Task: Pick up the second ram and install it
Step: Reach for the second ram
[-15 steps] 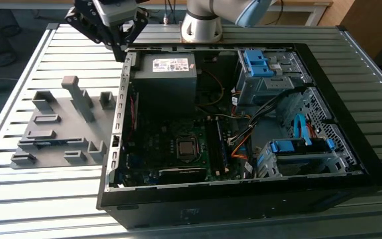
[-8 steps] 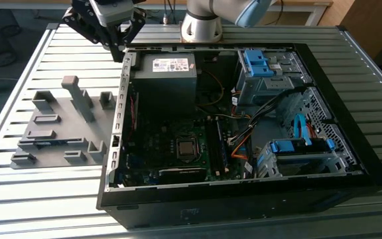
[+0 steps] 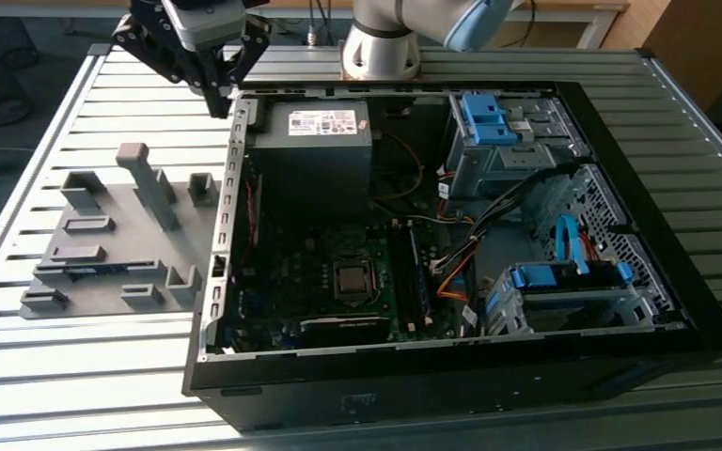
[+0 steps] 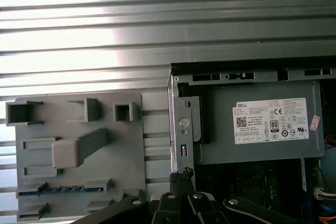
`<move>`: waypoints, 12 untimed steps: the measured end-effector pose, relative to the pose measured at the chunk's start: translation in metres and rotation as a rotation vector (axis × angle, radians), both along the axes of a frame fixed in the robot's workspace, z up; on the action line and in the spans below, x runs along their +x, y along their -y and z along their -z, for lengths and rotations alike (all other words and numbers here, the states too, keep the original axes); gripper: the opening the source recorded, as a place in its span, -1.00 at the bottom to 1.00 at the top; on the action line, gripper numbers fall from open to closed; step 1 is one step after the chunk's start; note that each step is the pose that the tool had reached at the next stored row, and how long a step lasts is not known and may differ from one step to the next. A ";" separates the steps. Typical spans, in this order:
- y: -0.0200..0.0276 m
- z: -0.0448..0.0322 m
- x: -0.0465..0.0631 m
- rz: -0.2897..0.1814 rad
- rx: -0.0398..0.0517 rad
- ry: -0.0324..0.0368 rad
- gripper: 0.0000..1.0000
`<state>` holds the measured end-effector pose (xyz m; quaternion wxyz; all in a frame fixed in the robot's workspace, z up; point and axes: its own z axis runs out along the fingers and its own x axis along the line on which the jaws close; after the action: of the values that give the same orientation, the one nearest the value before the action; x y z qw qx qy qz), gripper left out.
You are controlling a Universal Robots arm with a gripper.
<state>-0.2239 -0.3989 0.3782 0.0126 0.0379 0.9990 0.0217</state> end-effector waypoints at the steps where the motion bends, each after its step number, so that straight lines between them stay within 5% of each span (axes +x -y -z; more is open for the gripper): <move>1: 0.0000 0.0001 -0.001 0.000 0.0000 0.0000 -0.79; 12: 0.0000 0.0007 -0.007 0.000 0.0000 0.0000 -0.79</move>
<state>-0.2305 -0.3989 0.3774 0.0126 0.0379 0.9990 0.0217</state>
